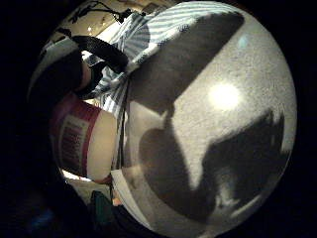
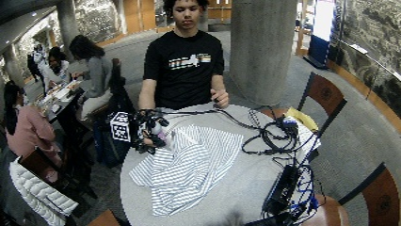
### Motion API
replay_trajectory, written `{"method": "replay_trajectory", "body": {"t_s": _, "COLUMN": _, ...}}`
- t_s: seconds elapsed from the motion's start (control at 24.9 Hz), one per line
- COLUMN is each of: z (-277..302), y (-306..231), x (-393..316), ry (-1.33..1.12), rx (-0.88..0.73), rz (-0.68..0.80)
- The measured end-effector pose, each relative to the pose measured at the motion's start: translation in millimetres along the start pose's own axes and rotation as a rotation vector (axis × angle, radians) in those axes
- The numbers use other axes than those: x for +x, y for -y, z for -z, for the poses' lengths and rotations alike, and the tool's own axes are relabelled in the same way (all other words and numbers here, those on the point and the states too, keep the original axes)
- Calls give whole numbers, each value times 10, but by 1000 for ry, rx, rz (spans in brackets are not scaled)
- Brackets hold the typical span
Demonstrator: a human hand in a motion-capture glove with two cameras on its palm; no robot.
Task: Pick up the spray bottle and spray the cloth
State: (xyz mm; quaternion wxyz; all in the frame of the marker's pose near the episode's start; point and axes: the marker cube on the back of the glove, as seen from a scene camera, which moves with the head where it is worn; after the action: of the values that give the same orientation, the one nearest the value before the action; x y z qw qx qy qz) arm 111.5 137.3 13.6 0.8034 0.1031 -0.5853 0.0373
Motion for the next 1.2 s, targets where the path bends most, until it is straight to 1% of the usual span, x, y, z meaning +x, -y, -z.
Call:
{"method": "replay_trajectory", "body": {"t_s": 0.2, "z": -107, "y": -24, "x": -145, "ry": 29, "rx": -148, "rz": -127}}
{"method": "replay_trajectory", "body": {"t_s": 0.32, "z": -133, "y": -42, "x": -238, "ry": -37, "rx": -226, "rz": -187}}
{"method": "replay_trajectory", "body": {"t_s": 0.48, "z": -111, "y": -58, "x": -361, "ry": -124, "rx": -300, "rz": -230}}
{"method": "replay_trajectory", "body": {"t_s": 0.8, "z": -37, "y": -108, "x": -553, "ry": -180, "rx": -355, "rz": -276}}
{"method": "replay_trajectory", "body": {"t_s": 1.2, "z": 24, "y": -158, "x": -549, "ry": -196, "rx": -400, "rz": -318}}
